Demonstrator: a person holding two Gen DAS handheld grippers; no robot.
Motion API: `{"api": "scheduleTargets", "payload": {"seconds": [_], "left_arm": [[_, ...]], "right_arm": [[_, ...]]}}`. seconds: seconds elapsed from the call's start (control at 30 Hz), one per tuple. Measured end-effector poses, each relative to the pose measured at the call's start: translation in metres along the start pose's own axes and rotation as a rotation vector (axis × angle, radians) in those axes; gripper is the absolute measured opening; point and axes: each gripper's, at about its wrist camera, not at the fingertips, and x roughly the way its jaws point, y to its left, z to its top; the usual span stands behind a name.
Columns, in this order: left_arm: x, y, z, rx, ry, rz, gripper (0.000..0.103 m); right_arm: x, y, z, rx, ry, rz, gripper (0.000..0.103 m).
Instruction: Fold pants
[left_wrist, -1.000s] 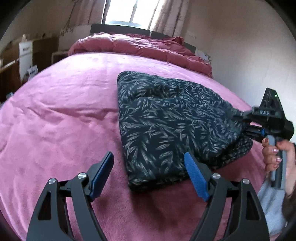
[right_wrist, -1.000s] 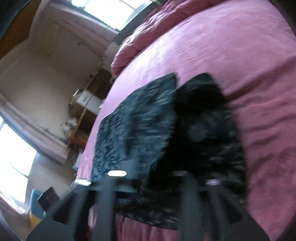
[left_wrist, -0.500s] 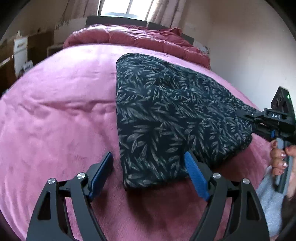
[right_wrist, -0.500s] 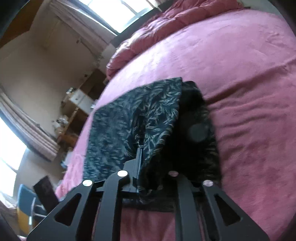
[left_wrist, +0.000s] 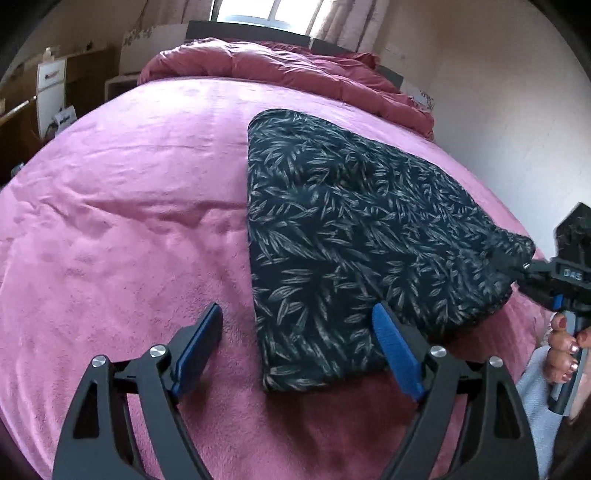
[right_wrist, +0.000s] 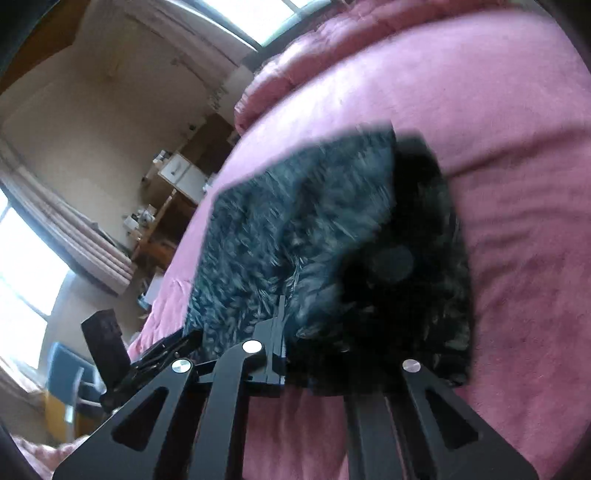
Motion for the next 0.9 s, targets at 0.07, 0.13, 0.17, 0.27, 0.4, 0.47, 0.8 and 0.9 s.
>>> {"api": "scheduleTargets", "payload": {"seconds": [0.07, 0.13, 0.17, 0.27, 0.4, 0.47, 0.8, 0.9], "left_arm": [[-0.001, -0.004, 0.002, 0.025, -0.002, -0.013, 0.085], [-0.002, -0.006, 0.003, 0.052, -0.007, -0.005, 0.085], [0.0, -0.009, 0.003, 0.074, -0.006, 0.019, 0.085], [0.002, -0.006, 0.0, 0.077, 0.013, 0.021, 0.085], [-0.009, 0.003, 0.005, 0.042, 0.034, 0.011, 0.083], [-0.021, 0.002, 0.013, 0.047, 0.004, 0.007, 0.082], [0.019, -0.069, 0.098, 0.287, 0.015, 0.053, 0.082], [0.043, -0.073, 0.105, 0.315, 0.041, 0.104, 0.082]], "right_arm": [[-0.024, 0.026, 0.003, -0.121, -0.079, -0.042, 0.006], [-0.034, 0.045, 0.003, -0.199, -0.087, -0.117, 0.006], [-0.029, 0.049, 0.001, -0.231, -0.051, -0.176, 0.006], [-0.005, 0.028, -0.005, -0.208, 0.076, -0.254, 0.019], [-0.042, -0.017, -0.002, 0.077, -0.033, -0.197, 0.046], [-0.065, -0.02, 0.004, 0.096, -0.16, -0.188, 0.045], [0.006, 0.048, 0.055, -0.294, -0.052, -0.244, 0.022], [0.043, 0.046, 0.057, -0.325, 0.062, -0.269, 0.017]]}}
